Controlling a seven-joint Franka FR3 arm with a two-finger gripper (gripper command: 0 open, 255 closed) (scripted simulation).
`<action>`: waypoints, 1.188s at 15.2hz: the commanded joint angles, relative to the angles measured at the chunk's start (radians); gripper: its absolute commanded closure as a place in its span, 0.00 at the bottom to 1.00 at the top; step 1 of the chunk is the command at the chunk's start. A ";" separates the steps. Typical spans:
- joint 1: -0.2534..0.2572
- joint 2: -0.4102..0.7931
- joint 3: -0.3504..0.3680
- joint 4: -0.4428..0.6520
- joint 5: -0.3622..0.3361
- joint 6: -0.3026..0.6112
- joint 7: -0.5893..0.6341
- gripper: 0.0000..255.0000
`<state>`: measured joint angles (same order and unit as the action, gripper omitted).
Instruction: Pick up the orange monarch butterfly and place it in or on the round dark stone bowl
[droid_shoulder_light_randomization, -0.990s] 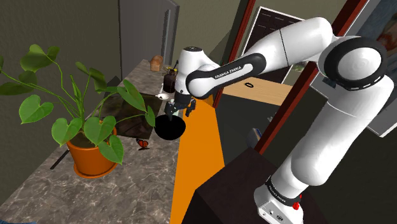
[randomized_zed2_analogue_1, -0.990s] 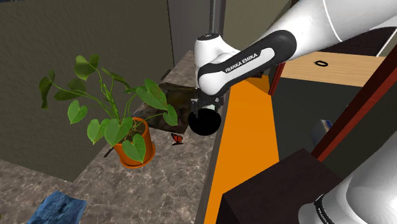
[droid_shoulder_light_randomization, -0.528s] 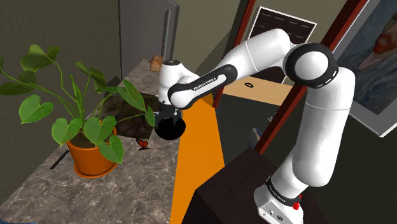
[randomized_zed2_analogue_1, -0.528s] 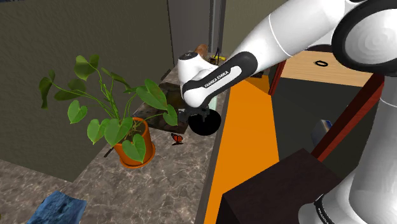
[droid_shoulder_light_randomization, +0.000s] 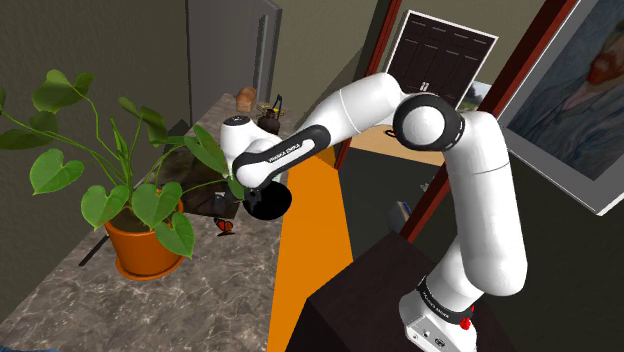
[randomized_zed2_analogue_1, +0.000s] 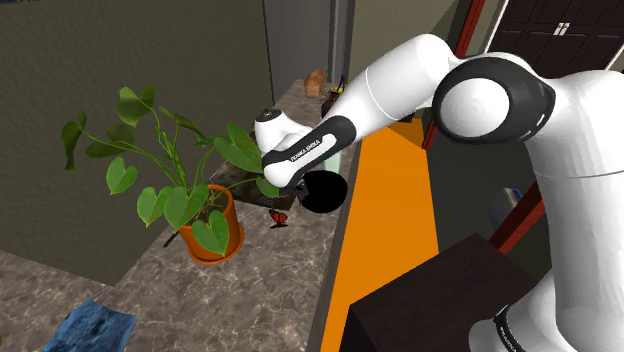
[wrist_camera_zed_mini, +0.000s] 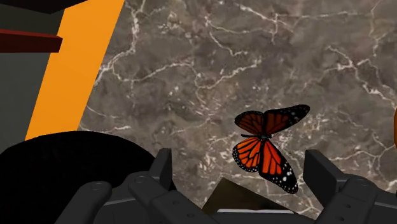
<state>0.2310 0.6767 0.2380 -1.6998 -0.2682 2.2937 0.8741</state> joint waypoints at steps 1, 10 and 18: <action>0.024 0.098 -0.012 0.108 -0.006 -0.020 0.014 0.00; 0.063 0.281 -0.033 0.282 -0.014 -0.024 0.032 0.00; 0.065 0.306 -0.037 0.289 -0.017 -0.006 0.033 0.00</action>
<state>0.2958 0.9828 0.2006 -1.4107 -0.2856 2.2870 0.9075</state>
